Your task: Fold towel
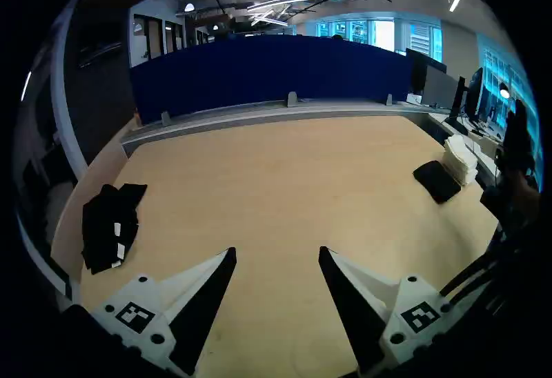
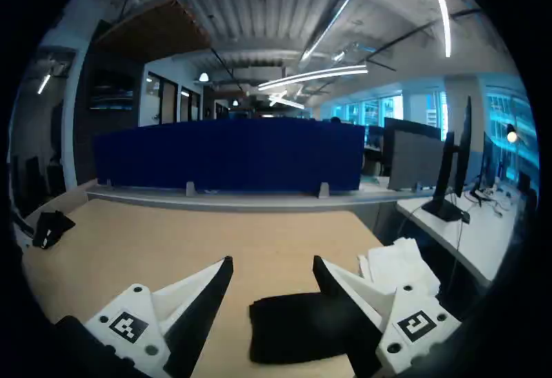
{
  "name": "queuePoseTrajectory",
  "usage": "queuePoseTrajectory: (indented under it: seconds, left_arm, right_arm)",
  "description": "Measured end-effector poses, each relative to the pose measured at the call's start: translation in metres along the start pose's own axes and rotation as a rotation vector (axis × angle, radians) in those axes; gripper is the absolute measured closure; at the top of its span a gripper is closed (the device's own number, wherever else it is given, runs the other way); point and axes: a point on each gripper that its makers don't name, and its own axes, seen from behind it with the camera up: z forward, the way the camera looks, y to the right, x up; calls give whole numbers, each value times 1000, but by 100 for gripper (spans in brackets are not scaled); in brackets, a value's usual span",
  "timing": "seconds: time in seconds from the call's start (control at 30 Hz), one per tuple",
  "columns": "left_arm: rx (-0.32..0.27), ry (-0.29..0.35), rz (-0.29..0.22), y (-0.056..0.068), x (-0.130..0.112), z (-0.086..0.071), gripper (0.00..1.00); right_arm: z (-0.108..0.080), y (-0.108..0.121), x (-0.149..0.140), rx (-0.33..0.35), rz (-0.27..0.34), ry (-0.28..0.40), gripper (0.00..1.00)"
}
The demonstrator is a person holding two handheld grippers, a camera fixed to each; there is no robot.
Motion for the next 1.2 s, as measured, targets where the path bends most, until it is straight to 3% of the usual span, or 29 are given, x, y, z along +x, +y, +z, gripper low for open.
queuePoseTrajectory:
  seconds: [0.17, 0.37, 0.67, 0.87, 1.2]
  left_arm:
    - [7, 15, -6, -3, 2, 2, 12]
    - [28, 85, -41, -11, 18, 6, 12]
    - [61, 306, -88, -24, 67, 0, 12]
    - [116, 514, -101, -39, 110, -17, 12]
    - [157, 602, -99, -54, 124, -9, 12]
  right_arm:
    - [-6, -13, 26, 10, -35, 77, 6]
    - [-10, -34, 35, 44, -55, 72, 6]
    - [-17, -70, 43, 83, -70, 48, 6]
    - [-22, -94, 54, 90, -53, 56, 6]
    - [-22, -132, 68, 117, -33, 46, 6]
